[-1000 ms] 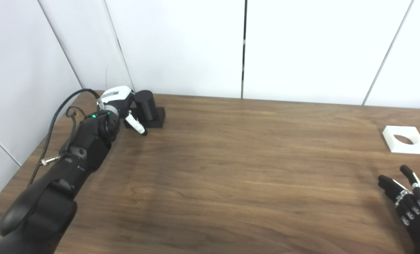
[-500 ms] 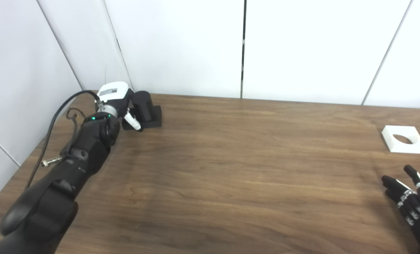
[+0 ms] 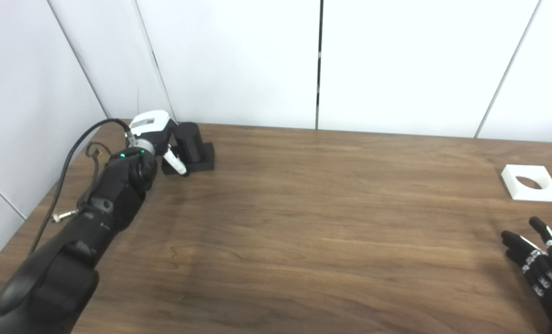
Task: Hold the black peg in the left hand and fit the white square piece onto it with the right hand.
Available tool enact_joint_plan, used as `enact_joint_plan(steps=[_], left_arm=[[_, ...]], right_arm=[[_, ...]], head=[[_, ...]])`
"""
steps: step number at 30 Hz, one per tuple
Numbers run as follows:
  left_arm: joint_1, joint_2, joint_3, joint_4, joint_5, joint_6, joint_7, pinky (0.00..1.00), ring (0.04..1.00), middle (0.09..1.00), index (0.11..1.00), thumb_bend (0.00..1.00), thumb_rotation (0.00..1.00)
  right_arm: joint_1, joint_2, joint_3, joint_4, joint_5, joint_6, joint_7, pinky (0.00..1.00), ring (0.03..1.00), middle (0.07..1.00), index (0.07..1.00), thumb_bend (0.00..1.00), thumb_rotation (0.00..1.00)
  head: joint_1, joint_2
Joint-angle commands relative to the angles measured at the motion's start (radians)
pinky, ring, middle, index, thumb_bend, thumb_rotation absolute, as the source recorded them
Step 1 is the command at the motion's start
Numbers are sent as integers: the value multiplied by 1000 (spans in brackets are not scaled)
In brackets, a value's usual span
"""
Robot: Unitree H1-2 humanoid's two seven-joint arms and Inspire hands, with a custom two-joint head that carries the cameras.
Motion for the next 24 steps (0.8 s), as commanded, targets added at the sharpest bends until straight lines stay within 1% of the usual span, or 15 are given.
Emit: enact_joint_plan(steps=[1, 4, 6, 9, 13, 15, 17, 21, 23, 24], left_arm=[[-2, 30, 12, -103, 6, 69, -57, 1000, 1000, 966, 486, 524, 53], [36, 29, 25, -240, 14, 157, -117, 1000, 1000, 992, 487, 524, 54], [66, 22, 35, -328, 33, 189, -147, 1000, 1000, 993, 487, 524, 55], [131, -15, 62, -463, 108, 195, -204, 1000, 1000, 986, 487, 523, 52], [205, -74, 74, -614, 254, 196, -329, 1000, 1000, 960, 486, 523, 50], [237, -108, 72, -678, 318, 196, -384, 1000, 1000, 956, 486, 523, 50], [273, -161, 82, -740, 376, 196, -422, 1000, 1000, 946, 485, 523, 50], [354, -279, 95, -842, 459, 195, -450, 1000, 1000, 945, 484, 522, 47], [392, -330, 85, -881, 503, 195, -458, 1000, 1000, 949, 483, 522, 47], [404, -347, 83, -893, 521, 195, -464, 1000, 1000, 954, 483, 523, 47]], right_arm=[[-11, -1, -2, -30, 4, -23, -5, 1000, 897, 833, 964, 673, 1000], [-10, 1, -2, -27, 15, -26, 4, 1000, 898, 837, 972, 661, 1000], [-12, 3, -1, -24, 16, -29, 4, 1000, 896, 837, 973, 659, 1000], [-15, 6, 2, -19, 11, -36, 3, 1000, 900, 831, 966, 660, 1000], [-22, 12, 4, -16, 10, -37, -1, 1000, 906, 835, 964, 652, 1000], [-24, 14, 6, -18, 8, -33, -5, 1000, 905, 835, 961, 652, 1000], [-28, 16, 8, -19, 8, -30, -4, 1000, 905, 836, 960, 650, 1000], [-34, 25, 13, -16, 6, -27, -5, 1000, 908, 836, 962, 652, 1000], [-36, 28, 17, -9, 4, -33, -3, 1000, 909, 834, 966, 651, 1000], [-37, 29, 19, -7, 3, -34, -2, 1000, 909, 835, 968, 650, 1000]], head=[[-3, 3], [-6, 5], [-13, 1], [-18, -4], [-22, -6], [-19, -6], [-13, -7], [-6, -8], [-3, -7], [-3, -7]])
